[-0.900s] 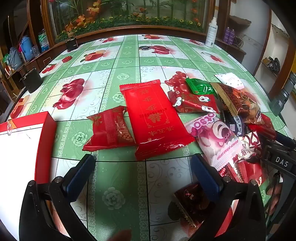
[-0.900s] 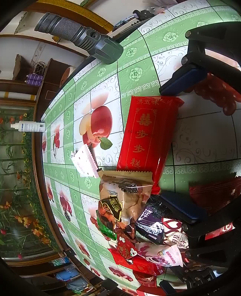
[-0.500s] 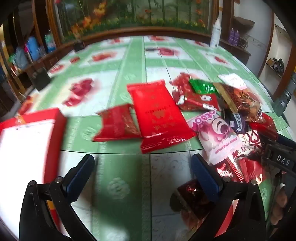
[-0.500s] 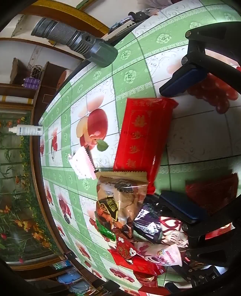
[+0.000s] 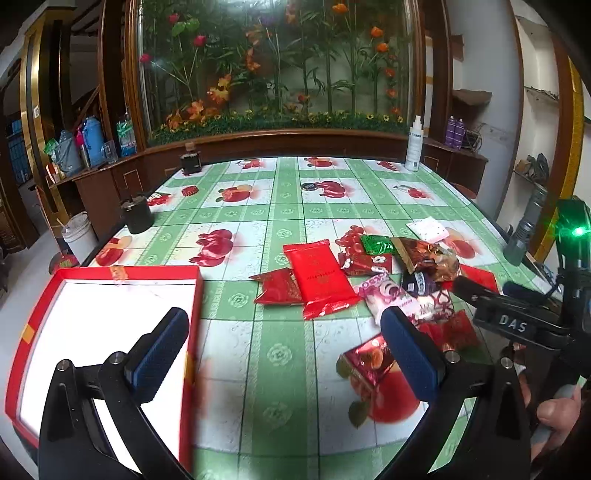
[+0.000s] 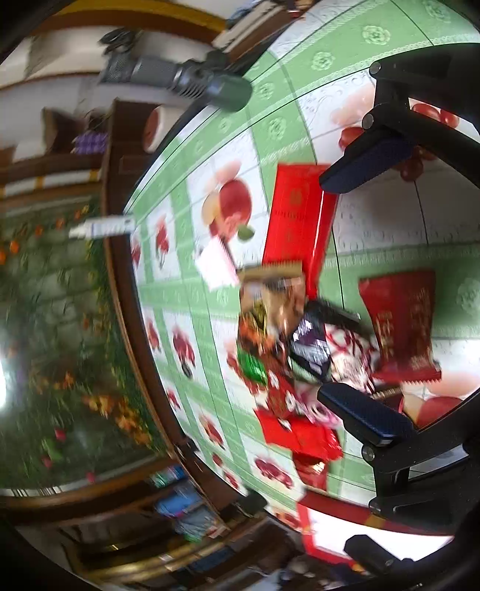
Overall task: Organize snacks
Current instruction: 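Move both tools over the pile of snack packets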
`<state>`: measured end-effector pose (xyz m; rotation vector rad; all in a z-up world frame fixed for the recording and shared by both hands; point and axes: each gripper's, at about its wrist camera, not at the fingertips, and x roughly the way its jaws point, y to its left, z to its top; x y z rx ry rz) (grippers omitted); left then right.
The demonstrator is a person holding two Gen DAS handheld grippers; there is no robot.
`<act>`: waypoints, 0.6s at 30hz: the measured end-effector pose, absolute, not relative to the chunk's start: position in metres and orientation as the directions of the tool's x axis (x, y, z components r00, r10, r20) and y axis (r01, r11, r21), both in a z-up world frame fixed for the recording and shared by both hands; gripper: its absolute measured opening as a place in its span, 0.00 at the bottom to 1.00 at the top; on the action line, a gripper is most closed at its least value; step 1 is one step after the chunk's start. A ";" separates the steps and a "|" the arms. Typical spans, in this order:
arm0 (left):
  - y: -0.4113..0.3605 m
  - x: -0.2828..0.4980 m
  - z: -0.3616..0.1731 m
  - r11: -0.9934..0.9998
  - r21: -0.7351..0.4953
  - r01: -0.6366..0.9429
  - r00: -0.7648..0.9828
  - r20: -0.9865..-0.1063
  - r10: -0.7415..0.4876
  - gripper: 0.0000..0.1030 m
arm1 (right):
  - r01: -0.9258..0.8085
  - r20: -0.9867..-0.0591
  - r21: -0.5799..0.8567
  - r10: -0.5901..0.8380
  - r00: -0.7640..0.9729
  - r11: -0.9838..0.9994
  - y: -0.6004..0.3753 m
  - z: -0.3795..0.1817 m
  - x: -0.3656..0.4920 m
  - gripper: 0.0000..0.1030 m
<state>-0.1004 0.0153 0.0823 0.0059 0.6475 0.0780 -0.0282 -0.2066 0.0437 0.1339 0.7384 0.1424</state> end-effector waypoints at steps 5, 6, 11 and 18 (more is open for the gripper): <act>0.020 -0.114 0.075 0.996 0.063 -0.056 0.781 -0.619 0.083 1.00 | -0.189 -0.659 0.104 0.210 0.723 0.977 -0.185 0.046 -0.038 1.00; 0.025 -0.116 0.071 0.995 0.083 -0.047 0.767 -0.635 0.089 1.00 | -0.200 -0.660 0.092 0.210 0.721 0.975 -0.184 0.045 -0.041 1.00; 0.048 -0.129 0.059 0.983 0.172 -0.056 0.746 -0.648 0.156 1.00 | -0.235 -0.678 0.045 0.203 0.707 0.971 -0.202 0.041 -0.052 1.00; 0.029 -0.117 0.054 0.983 0.154 0.099 0.720 -0.693 0.036 1.00 | -0.287 -0.731 -0.050 0.161 0.663 0.957 -0.248 0.038 -0.069 1.00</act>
